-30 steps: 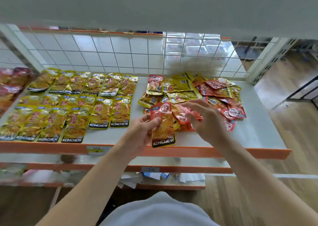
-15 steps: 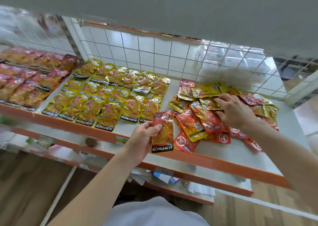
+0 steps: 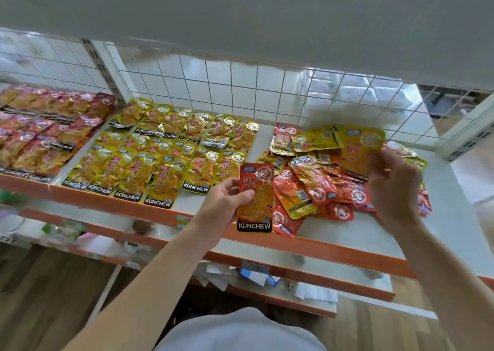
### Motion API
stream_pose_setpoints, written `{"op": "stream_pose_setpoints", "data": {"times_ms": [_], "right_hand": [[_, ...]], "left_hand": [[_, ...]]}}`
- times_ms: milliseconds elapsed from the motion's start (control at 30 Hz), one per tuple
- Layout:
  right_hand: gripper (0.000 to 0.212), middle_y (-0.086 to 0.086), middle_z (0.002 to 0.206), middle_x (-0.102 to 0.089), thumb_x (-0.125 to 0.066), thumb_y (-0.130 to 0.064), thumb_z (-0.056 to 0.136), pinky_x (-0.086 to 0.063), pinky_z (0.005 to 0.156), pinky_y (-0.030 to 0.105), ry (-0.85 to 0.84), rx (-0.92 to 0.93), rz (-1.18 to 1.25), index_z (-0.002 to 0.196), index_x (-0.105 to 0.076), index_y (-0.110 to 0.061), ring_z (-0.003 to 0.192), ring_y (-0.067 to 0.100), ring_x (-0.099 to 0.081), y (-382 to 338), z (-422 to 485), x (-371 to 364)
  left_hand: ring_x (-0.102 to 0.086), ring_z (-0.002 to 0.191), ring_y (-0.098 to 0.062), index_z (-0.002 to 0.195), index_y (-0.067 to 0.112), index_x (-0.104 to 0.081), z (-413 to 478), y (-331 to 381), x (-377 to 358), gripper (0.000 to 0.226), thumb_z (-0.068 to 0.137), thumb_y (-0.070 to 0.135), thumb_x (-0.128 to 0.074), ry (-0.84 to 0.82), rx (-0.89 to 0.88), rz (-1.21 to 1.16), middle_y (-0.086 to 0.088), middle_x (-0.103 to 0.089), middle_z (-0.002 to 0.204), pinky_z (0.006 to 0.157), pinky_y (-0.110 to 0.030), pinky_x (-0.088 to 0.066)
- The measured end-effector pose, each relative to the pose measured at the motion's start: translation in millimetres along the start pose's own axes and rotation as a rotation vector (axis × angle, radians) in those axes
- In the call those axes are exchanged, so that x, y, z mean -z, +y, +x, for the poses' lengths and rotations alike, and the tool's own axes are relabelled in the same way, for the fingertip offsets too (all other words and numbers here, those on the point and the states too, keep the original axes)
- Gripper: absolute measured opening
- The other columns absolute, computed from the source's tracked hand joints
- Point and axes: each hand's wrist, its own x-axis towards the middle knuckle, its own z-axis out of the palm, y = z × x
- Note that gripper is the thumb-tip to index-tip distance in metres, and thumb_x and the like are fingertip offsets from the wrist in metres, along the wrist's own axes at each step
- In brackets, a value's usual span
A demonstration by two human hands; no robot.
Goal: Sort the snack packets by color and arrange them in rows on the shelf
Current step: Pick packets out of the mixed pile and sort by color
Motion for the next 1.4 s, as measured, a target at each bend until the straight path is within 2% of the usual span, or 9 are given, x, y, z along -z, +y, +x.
{"op": "stream_pose_setpoints", "data": {"times_ms": [100,167,233,400,600,833,1067,1267,1400], "right_hand": [[0.015,0.008,0.08,-0.069,-0.058,-0.01,0.097,-0.05,0.065,0.03,-0.052,-0.336,0.455,0.094,-0.072,-0.006,0.07,0.013,-0.058,-23.1,-16.8,2.4],[0.016,0.003,0.092,-0.073,-0.059,-0.009,0.098,-0.056,0.076,0.028,-0.098,-0.494,0.625,0.107,-0.072,-0.006,0.079,0.01,-0.065,-33.3,-29.9,-0.2],[0.019,0.006,0.1,-0.075,-0.061,-0.01,0.098,-0.058,0.083,0.03,-0.15,-0.565,0.696,0.112,-0.072,-0.005,0.087,0.015,-0.069,-37.7,-42.8,-4.2],[0.014,0.001,0.096,-0.078,-0.061,-0.009,0.096,-0.06,0.082,0.031,-0.268,-0.66,0.85,0.1,-0.073,-0.017,0.092,0.02,-0.073,-56.0,-64.1,-6.9],[0.013,-0.002,0.095,-0.078,-0.066,-0.009,0.091,-0.06,0.08,0.026,-0.347,-0.689,0.878,0.096,-0.072,-0.019,0.094,0.017,-0.074,-75.4,-76.3,-10.0],[0.011,0.002,0.097,-0.078,-0.068,-0.01,0.089,-0.06,0.079,0.03,-0.334,-0.712,0.883,0.099,-0.071,-0.015,0.094,0.019,-0.074,-105.4,-85.1,-30.5],[0.012,0.001,0.093,-0.078,-0.069,-0.007,0.09,-0.061,0.081,0.032,-0.356,-0.676,0.838,0.096,-0.073,-0.016,0.091,0.019,-0.074,-156.0,-95.6,-68.0],[0.012,0.003,0.093,-0.078,-0.071,-0.007,0.089,-0.06,0.081,0.037,-0.353,-0.684,0.785,0.096,-0.075,-0.016,0.09,0.023,-0.075,-198.8,-112.1,-104.6],[0.013,0.002,0.094,-0.078,-0.07,-0.008,0.089,-0.061,0.08,0.032,-0.345,-0.682,0.761,0.101,-0.073,-0.013,0.091,0.02,-0.075,-222.4,-123.9,-121.8]], "left_hand": [[-0.07,0.093,-0.026,0.103,0.013,-0.063,2.3,2.9,-7.4,0.014,0.093,0.002,-0.064,-0.003,-0.048,0.048,-0.005,-0.074,0.092,0.085,-0.042,-0.058],[-0.071,0.094,-0.025,0.101,0.015,-0.066,2.4,4.4,-11.3,0.015,0.093,0.002,-0.065,0.018,-0.074,0.07,-0.007,-0.075,0.096,0.086,-0.04,-0.058],[-0.072,0.095,-0.026,0.1,0.015,-0.068,1.3,5.1,-14.4,0.016,0.092,0.002,-0.066,0.046,-0.108,0.081,-0.007,-0.076,0.098,0.086,-0.041,-0.059],[-0.074,0.085,-0.021,0.101,0.013,-0.071,-4.3,3.2,-15.1,0.014,0.092,0.003,-0.066,0.137,-0.155,0.134,-0.004,-0.077,0.09,0.073,-0.034,-0.06],[-0.075,0.082,-0.016,0.102,0.016,-0.069,-16.4,-2.5,-6.9,0.015,0.094,0.005,-0.066,0.206,-0.17,0.141,0.001,-0.077,0.086,0.067,-0.027,-0.06],[-0.074,0.084,-0.018,0.101,0.018,-0.069,-22.1,-1.6,24.0,0.015,0.094,0.005,-0.066,0.201,-0.171,0.129,0.0,-0.077,0.086,0.066,-0.027,-0.059],[-0.073,0.095,-0.027,0.105,0.017,-0.069,-21.9,15.5,90.8,0.014,0.094,0.008,-0.067,0.21,-0.193,0.136,-0.004,-0.077,0.094,0.083,-0.041,-0.061],[-0.073,0.086,-0.015,0.109,0.017,-0.066,-22.3,28.8,147.9,0.017,0.094,0.008,-0.067,0.176,-0.194,0.099,0.002,-0.076,0.09,0.071,-0.027,-0.059],[-0.073,0.091,-0.018,0.107,0.02,-0.066,-19.9,32.5,183.2,0.017,0.094,0.009,-0.068,0.167,-0.188,0.094,0.001,-0.076,0.092,0.077,-0.032,-0.06]]}}
